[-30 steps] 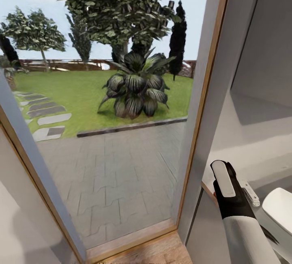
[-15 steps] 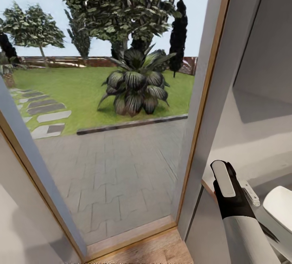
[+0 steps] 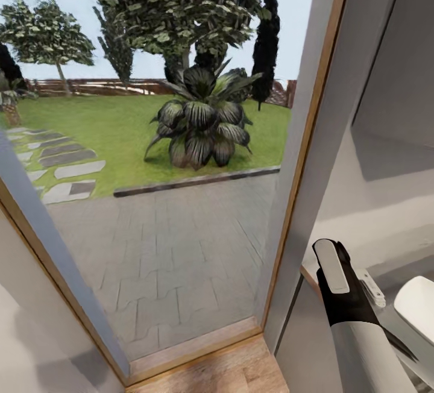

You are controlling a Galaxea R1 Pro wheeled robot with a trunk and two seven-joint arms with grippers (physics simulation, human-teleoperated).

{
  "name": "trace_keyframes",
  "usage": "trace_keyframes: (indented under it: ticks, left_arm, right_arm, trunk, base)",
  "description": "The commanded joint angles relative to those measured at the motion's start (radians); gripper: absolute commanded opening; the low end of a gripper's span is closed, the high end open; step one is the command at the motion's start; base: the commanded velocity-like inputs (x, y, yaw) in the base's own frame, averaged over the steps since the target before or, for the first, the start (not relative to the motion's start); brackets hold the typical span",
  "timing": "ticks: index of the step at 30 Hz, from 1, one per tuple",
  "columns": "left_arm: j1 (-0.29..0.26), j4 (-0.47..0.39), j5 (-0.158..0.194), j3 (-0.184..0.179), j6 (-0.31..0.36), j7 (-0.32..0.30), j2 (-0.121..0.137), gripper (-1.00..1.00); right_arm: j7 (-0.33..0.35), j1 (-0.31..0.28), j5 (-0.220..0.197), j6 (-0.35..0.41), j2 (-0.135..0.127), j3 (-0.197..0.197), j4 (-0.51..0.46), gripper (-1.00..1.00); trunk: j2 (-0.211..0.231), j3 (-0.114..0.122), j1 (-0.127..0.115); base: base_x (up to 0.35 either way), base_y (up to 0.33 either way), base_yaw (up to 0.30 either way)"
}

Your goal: In the kitchen, take the Vidalia onion out of the sink, dice it on the chopping board with the paring knife, put the diced onion into the bowl on the countertop, then place both the paring knife and the chopping board into the sink.

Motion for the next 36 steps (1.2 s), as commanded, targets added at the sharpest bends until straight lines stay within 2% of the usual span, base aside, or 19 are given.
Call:
trace_keyframes:
  ticks: [1,9,36]
  left_arm:
    - [-0.001,-0.002,0.009,-0.008,-0.003,0.008,0.002,1.0]
    - [-0.001,-0.002,0.009,-0.007,-0.003,0.008,0.002,1.0]
    - [-0.001,-0.001,0.009,-0.008,-0.003,0.008,0.002,1.0]
  right_arm:
    - [-0.004,-0.001,-0.003,0.01,0.001,-0.002,-0.001,1.0]
    - [-0.004,-0.001,-0.003,0.01,0.001,-0.002,-0.001,1.0]
    - [-0.004,-0.001,-0.003,0.011,-0.007,-0.004,-0.001,1.0]
  trunk:
    - [-0.002,-0.004,0.001]
    - [-0.002,-0.015,0.001]
    - [-0.002,-0.056,0.001]
  base:
    - [0.138,0.0,0.0]
    - [0.136,0.0,0.0]
    - [0.002,-0.019,0.0]
